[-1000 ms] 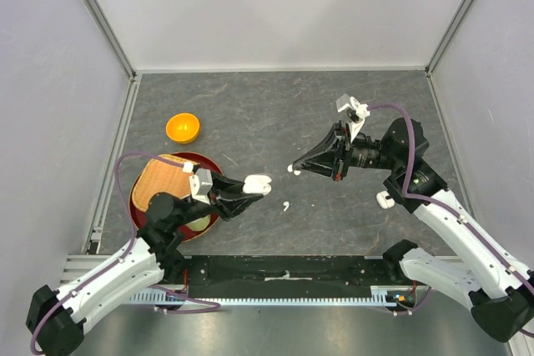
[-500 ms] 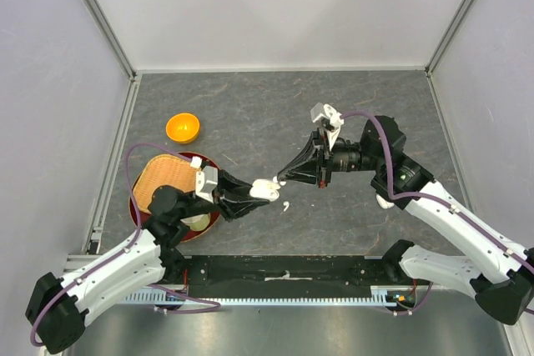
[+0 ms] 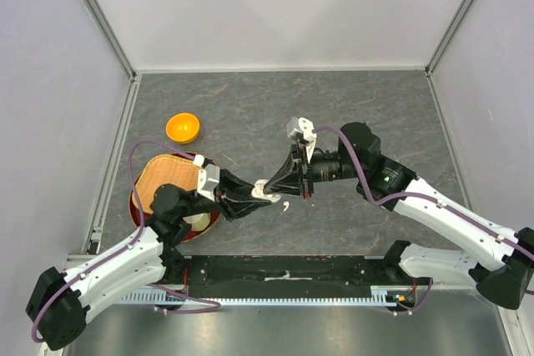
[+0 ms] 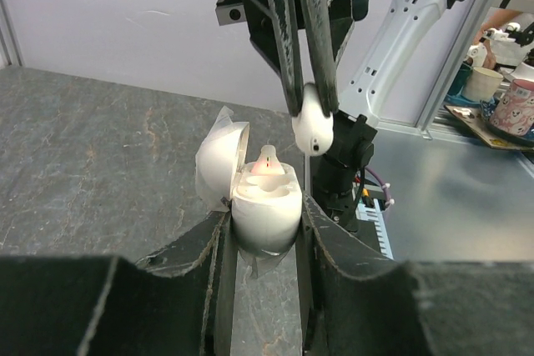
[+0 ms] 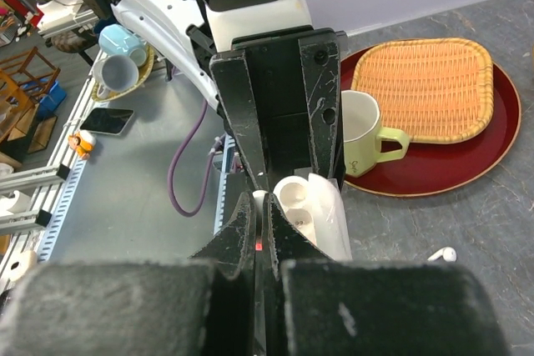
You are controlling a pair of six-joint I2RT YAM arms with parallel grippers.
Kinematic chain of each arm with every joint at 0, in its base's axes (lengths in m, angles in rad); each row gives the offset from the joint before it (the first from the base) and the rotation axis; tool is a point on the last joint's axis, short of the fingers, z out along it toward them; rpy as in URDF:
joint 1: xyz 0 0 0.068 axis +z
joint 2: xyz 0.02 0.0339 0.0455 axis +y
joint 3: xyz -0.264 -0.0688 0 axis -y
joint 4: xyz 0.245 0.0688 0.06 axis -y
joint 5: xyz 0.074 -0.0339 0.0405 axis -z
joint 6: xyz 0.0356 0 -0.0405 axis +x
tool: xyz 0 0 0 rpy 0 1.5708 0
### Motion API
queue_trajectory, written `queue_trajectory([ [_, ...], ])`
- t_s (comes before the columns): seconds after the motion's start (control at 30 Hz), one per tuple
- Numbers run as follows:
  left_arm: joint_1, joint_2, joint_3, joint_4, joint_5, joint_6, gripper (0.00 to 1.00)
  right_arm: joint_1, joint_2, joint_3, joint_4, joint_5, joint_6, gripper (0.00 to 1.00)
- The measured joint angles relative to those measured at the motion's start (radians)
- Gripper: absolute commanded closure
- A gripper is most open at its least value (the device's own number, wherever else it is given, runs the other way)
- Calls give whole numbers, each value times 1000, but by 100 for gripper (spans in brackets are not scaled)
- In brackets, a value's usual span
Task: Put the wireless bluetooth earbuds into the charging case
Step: Place the earbud in the charging case.
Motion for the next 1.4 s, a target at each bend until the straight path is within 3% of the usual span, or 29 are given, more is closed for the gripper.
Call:
queue_trajectory([
  [0.8, 0, -3, 0, 13, 37, -15, 98, 61, 54, 22, -53, 100, -94, 99],
  [1.0, 0, -16, 0, 13, 5, -15, 98, 64, 54, 30, -57, 121, -101, 88],
  [1.2, 0, -29, 0, 13, -19, -16, 98, 67, 54, 40, -71, 142, -102, 68],
  [1.4, 1, -35, -2, 13, -40, -16, 98, 70, 53, 48, -80, 152, -103, 63],
])
